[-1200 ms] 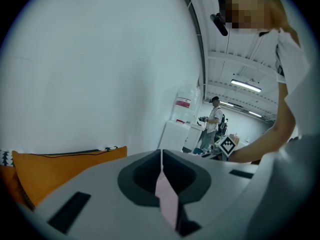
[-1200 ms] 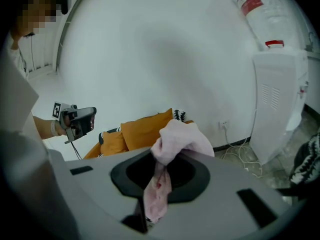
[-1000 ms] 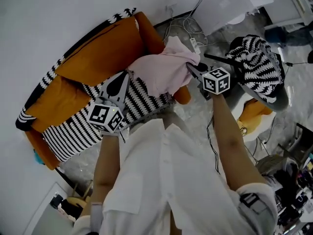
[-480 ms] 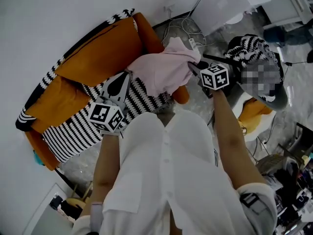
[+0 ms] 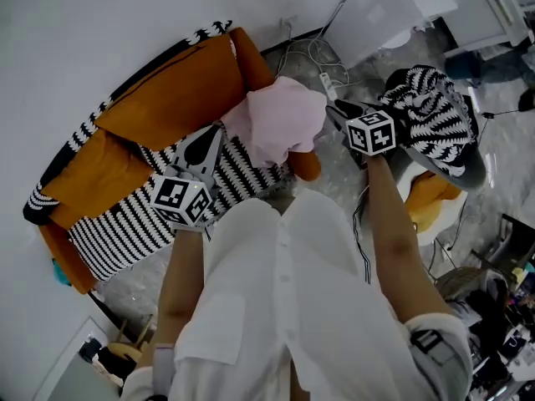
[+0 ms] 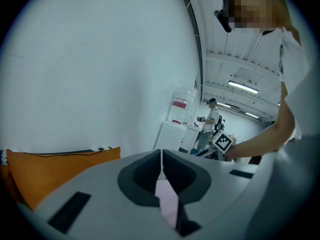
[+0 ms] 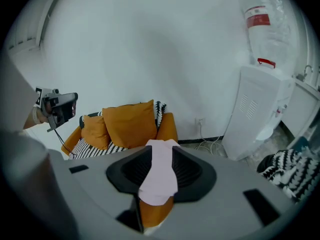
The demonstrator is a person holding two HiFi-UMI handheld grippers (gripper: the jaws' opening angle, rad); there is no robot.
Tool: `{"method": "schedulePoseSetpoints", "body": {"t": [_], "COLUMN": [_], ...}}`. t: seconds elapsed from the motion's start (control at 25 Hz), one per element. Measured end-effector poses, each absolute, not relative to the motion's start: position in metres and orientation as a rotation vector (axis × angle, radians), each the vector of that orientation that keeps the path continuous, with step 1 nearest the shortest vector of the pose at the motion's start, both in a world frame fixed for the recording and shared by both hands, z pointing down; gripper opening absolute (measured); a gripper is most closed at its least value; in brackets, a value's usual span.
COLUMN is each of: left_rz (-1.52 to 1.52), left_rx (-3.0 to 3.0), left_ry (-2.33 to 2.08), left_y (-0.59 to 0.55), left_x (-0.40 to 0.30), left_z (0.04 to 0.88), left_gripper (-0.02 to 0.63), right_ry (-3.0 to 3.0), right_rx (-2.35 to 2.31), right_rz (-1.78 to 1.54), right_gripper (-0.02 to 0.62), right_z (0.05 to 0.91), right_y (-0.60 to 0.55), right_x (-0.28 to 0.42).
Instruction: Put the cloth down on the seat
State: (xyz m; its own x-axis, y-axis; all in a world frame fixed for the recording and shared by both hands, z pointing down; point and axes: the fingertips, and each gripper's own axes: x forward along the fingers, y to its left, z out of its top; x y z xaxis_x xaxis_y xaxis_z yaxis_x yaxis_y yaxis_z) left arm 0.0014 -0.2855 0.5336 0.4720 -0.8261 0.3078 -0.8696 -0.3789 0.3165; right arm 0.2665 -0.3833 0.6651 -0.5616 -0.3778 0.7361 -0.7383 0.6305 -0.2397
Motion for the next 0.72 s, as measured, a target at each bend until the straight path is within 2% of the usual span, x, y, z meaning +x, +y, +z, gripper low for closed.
{"method": "schedulePoseSetpoints", "body": {"t": [0.4, 0.72], "left_rz": [0.106, 0.066], "left_rx": [2.297, 2.318], "left_ry": [-1.439, -1.467], "left_y": [-0.282, -0.275], "left_x": [-0.010, -0.020], "left_z": [0.520, 0.497], "left_gripper": [0.026, 0.026], "right_ry": [-2.423, -2.573], "right_rx": [0.943, 0.959], "right_rz": [0.678, 0.609], "right_gripper": [0.130, 0.094], "right_z": [0.596, 0.540], "right_y": [-0.375, -0.357], "right_x": [0.223, 0.188]}}
